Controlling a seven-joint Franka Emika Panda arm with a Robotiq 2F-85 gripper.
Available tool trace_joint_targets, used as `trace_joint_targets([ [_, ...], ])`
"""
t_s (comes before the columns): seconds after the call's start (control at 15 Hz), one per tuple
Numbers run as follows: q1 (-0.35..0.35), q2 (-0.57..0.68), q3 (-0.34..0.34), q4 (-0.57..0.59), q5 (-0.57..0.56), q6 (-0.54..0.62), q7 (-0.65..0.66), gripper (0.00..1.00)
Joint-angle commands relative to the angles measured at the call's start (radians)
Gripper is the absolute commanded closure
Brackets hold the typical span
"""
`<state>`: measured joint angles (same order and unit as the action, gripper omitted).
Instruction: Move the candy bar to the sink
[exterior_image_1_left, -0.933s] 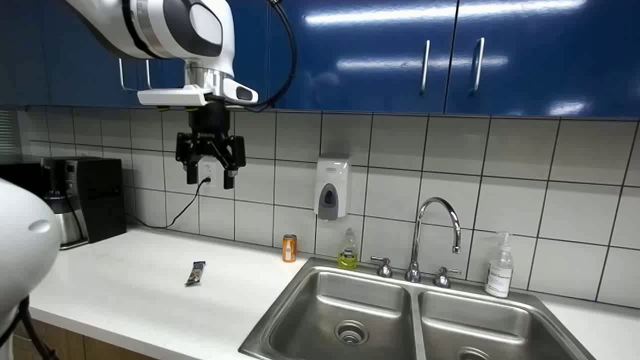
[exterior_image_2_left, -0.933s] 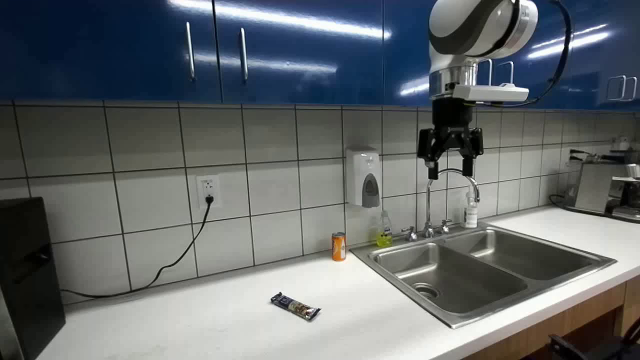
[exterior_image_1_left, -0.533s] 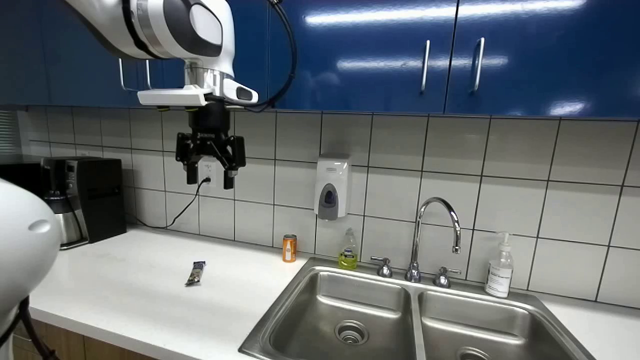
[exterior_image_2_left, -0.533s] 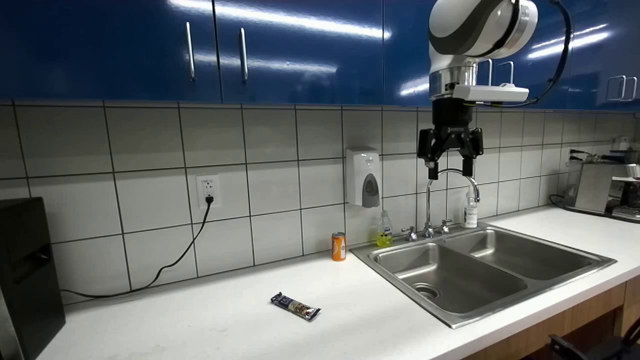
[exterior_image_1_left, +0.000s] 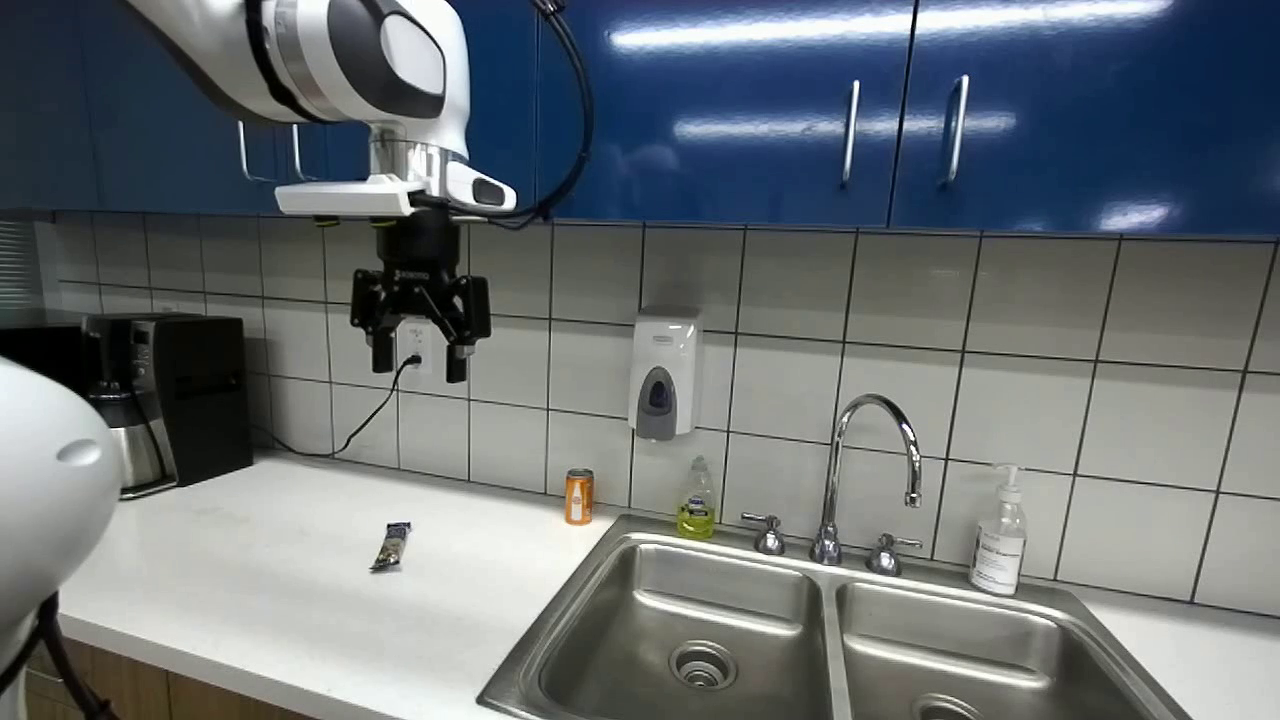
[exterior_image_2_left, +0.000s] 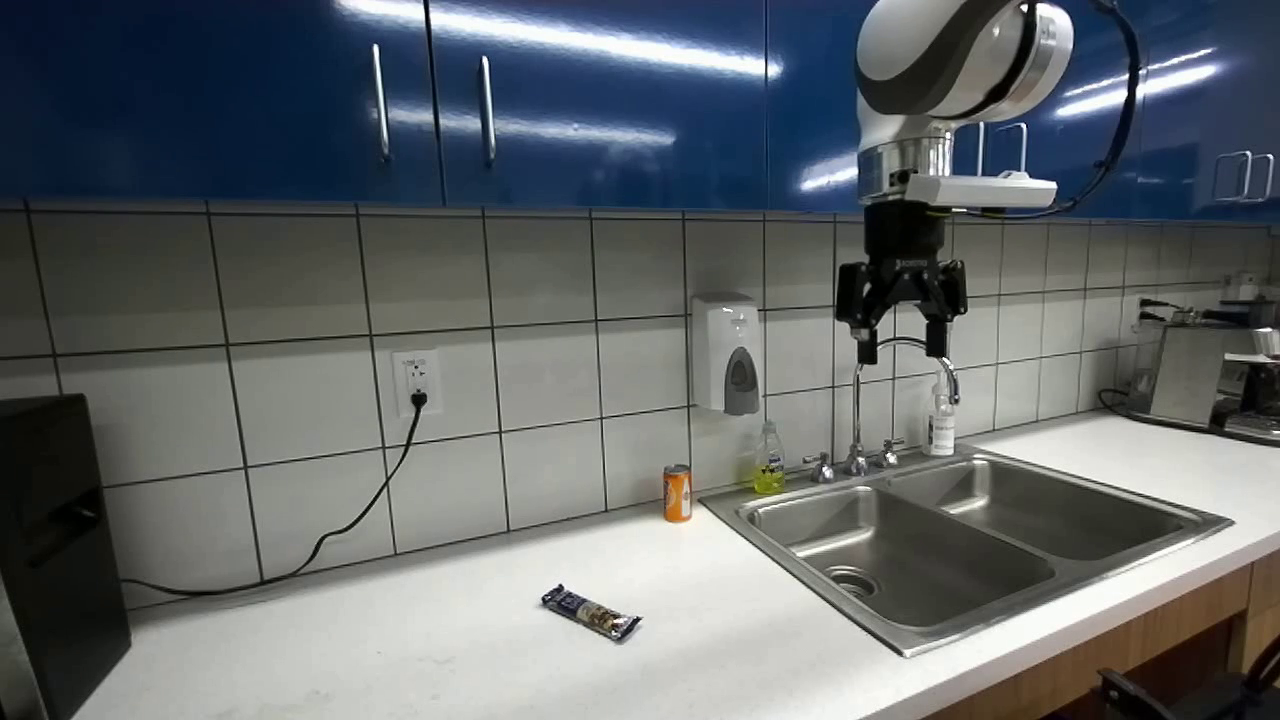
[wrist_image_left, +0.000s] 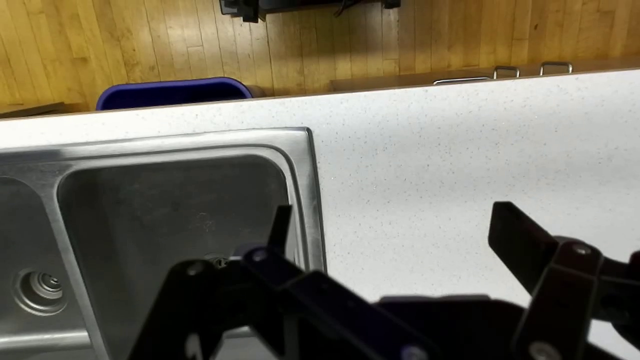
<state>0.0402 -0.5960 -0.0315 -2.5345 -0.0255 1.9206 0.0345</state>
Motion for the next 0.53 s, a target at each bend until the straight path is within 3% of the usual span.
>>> trace_joint_targets([
  [0.0,-0.009,0.031,0.029,-0.037,-0.007,0.027,-0.011,0.0],
  [0.47,0.03,0.15,0.102,-0.101,-0.022,0.132,0.005,0.0],
])
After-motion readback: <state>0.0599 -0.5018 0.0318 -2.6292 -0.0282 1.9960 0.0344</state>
